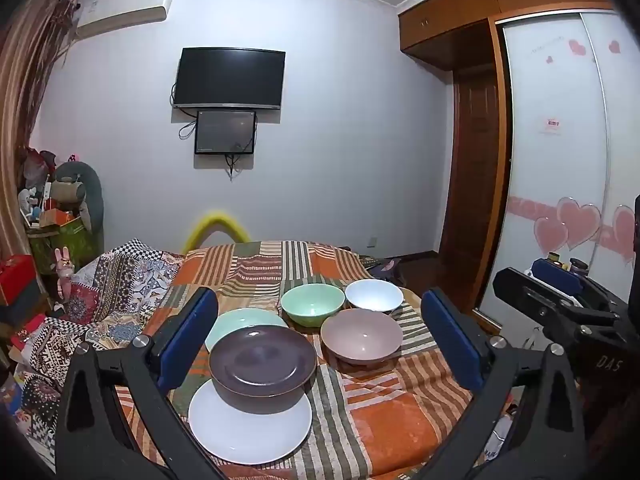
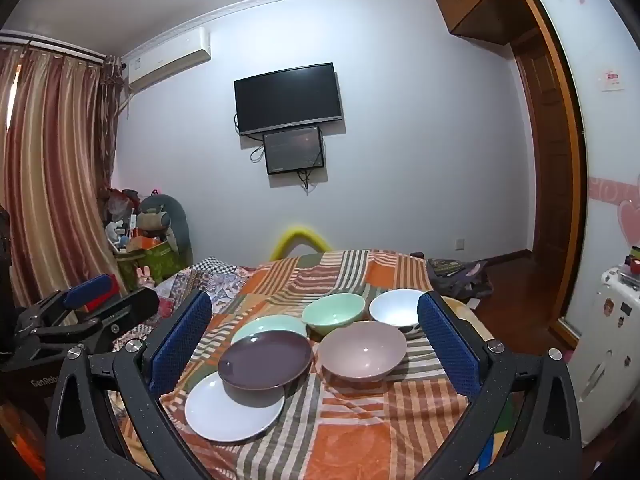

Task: Organize plates and bowls

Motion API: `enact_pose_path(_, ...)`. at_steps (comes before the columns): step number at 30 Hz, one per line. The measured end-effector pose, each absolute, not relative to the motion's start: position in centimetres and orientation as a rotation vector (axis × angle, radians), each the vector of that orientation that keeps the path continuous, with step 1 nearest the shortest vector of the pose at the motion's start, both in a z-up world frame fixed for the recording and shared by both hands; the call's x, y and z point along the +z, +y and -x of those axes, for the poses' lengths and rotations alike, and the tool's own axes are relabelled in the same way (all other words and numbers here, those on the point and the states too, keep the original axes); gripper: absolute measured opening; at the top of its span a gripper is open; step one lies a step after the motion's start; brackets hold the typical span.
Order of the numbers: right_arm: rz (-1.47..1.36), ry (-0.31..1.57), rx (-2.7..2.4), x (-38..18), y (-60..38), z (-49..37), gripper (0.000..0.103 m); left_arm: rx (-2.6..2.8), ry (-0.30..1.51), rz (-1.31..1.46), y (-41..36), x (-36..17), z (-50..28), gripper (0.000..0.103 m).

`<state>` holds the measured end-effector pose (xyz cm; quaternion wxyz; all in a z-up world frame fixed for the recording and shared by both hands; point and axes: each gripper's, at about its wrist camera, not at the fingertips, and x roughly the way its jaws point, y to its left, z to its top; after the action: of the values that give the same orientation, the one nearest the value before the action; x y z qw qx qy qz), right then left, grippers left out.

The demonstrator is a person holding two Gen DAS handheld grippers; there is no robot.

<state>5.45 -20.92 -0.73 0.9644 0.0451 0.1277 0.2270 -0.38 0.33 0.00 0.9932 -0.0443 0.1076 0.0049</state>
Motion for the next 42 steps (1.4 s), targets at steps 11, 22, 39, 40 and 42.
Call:
enact_pose_path(11,-0.105,0.262,0.471,-0.6,-20.7,-5.3,0.103,0.011,0.237,0.063,0.2,0.2,-0.4,0.103)
enact_pose_path(22,-0.107,0.262,0.468,-1.0,-21.4,-5.8,0.103,0.010,0.226,0.046,-0.6,-0.1,-0.3,0.103)
enact_pose_path(39,-0.109,0.256,0.472,-0.9,-20.9,-5.4,0.103,0.003,0.223,0.047,-0.3,0.2,0.1,0.103)
enact_pose_path(40,-0.108,0.257,0.472,-0.9,-20.9,-5.4,0.103,0.003,0.222,0.047,-0.4,0.2,0.1,0.103)
enact_pose_path(42,-0.108,0.257,0.471,-0.9,-20.9,-5.4,0.103,0.004,0.222,0.047,-0.4,0.2,0.1,0.103)
